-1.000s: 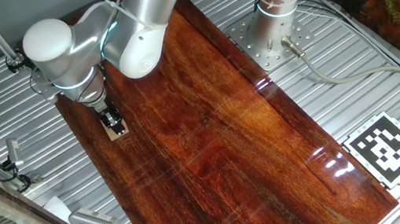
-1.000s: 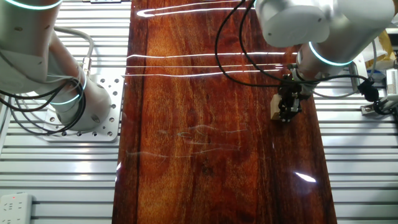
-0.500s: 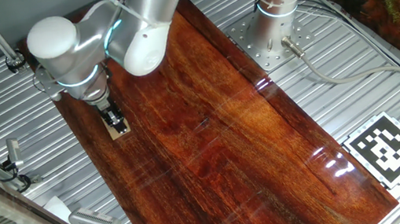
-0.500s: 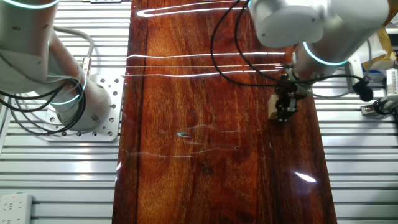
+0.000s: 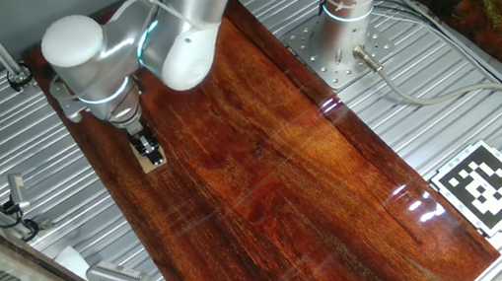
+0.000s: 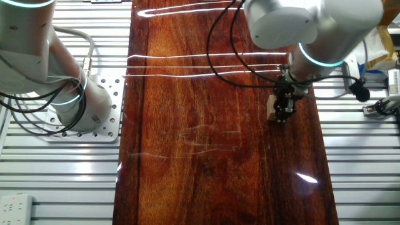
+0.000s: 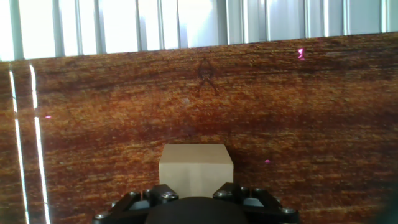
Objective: Hold a small block with the gripper and sweep it from left to right on the table
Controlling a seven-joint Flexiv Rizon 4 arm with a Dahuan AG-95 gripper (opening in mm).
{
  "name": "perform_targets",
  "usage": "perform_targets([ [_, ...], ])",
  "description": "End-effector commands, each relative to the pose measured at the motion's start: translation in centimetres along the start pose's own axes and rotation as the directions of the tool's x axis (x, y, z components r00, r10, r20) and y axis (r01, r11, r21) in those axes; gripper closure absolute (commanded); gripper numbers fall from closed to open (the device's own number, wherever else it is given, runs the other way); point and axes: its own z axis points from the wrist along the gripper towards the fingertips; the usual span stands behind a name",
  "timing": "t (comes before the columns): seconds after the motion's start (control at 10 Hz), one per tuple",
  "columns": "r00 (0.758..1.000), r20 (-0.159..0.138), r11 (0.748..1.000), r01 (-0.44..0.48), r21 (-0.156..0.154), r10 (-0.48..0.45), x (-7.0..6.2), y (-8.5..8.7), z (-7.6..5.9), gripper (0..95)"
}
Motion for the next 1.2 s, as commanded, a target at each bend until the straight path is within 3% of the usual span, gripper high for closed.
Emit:
perform_targets([
  [0.1, 1.000, 0.004, 1.000, -0.003, -0.013, 0.003, 0.5, 0.0, 0.4, 95.0],
  [0.5, 1.000, -0.002, 1.000, 0.008, 0.012, -0.008, 0.6, -0.1, 0.3, 95.0],
  [0.7, 1.000, 0.027, 1.000, 0.006, 0.000, -0.006, 1.0, -0.1, 0.5, 95.0],
  [1.0, 1.000, 0.012, 1.000, 0.005, 0.001, -0.005, 1.5, -0.1, 0.7, 95.0],
  [1.1, 0.999, 0.038, 1.000, 0.007, -0.002, -0.006, 1.7, -0.1, 0.8, 95.0],
  [1.2, 0.999, 0.040, 1.000, 0.004, -0.004, -0.004, 1.7, -0.1, 0.8, 95.0],
])
